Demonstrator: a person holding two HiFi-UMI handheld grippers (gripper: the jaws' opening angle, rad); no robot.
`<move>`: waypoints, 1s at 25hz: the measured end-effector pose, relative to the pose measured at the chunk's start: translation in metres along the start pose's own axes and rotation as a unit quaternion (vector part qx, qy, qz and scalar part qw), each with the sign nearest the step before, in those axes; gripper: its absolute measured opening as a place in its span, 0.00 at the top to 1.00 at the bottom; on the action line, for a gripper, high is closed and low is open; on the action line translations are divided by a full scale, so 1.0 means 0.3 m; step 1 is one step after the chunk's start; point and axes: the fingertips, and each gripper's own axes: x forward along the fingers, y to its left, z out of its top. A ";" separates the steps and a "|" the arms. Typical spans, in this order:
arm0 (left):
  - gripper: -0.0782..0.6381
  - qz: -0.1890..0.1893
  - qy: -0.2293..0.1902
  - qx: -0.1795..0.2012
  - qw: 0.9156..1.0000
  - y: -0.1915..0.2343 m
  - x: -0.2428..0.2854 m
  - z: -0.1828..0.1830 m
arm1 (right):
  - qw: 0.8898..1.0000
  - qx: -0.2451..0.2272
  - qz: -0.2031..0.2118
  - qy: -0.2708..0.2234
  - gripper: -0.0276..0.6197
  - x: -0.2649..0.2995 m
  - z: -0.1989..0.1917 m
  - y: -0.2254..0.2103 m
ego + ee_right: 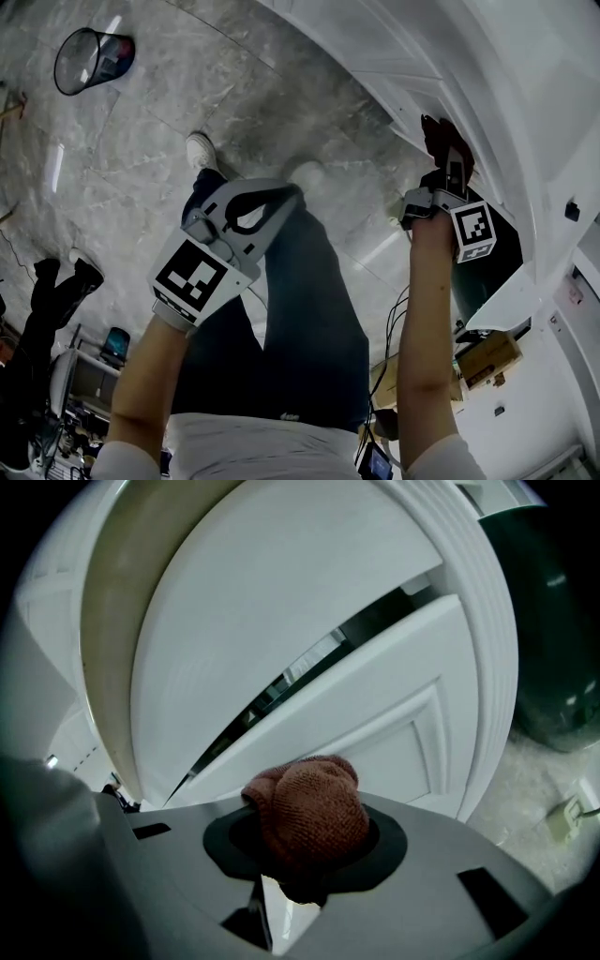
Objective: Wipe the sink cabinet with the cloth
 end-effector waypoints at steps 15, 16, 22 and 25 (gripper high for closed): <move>0.88 0.023 -0.015 -0.024 0.999 0.118 -0.116 -0.014 | 1.000 -0.023 0.000 0.019 0.77 0.082 -0.060 0.124; 0.88 0.025 -0.016 -0.024 0.999 0.124 -0.121 -0.012 | 0.999 -0.022 0.005 0.024 0.77 0.099 -0.072 0.143; 0.88 0.031 -0.022 -0.032 0.999 0.172 -0.163 -0.005 | 0.999 -0.014 0.003 0.032 0.77 0.170 -0.136 0.186; 0.88 0.032 -0.022 -0.037 0.999 0.187 -0.181 -0.005 | 0.998 -0.037 -0.008 0.044 0.77 0.193 -0.158 0.162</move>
